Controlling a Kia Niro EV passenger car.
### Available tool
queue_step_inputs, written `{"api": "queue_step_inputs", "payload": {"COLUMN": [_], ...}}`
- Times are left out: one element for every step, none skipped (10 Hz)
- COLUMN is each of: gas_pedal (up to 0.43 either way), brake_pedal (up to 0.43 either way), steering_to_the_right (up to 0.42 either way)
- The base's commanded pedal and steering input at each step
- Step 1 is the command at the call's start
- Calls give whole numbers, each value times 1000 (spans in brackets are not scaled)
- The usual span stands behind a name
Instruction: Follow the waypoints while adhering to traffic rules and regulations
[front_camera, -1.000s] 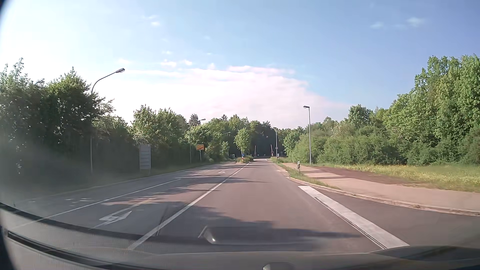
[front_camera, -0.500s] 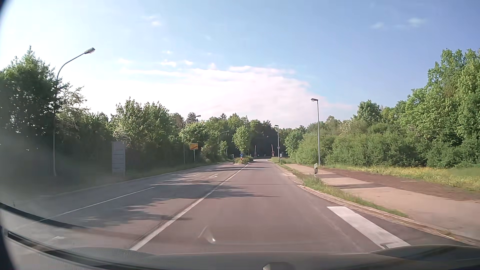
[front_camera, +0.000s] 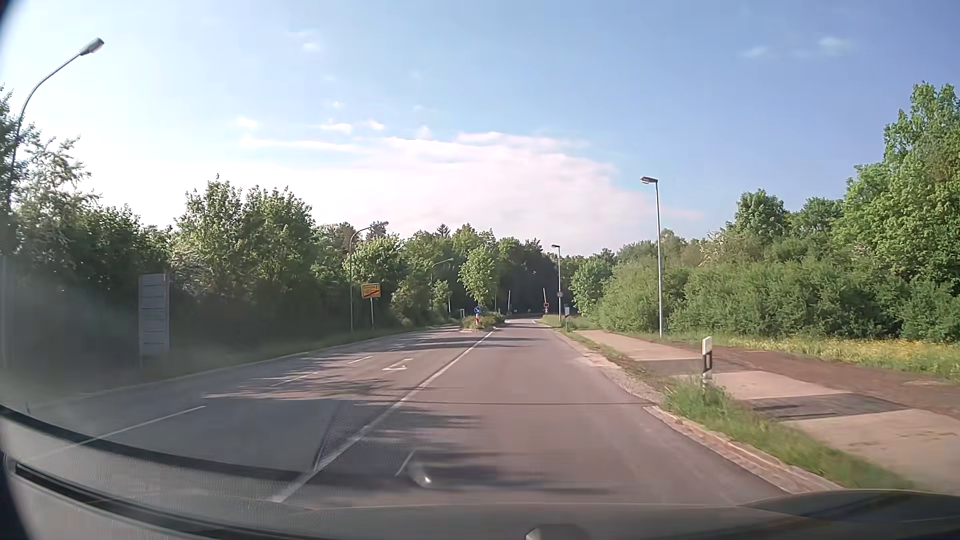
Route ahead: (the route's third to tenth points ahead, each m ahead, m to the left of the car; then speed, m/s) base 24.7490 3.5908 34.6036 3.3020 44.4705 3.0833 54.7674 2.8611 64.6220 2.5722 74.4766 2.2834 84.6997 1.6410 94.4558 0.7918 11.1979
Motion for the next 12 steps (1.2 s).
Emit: {"api": "queue_step_inputs", "payload": {"gas_pedal": [110,110,110,110,110,110,110,110,110,110,110,110], "brake_pedal": [0,0,0,0,0,0,0,0,0,0,0,0], "steering_to_the_right": [4,5,6,6,6,6,6,5,5,5,5,5]}}
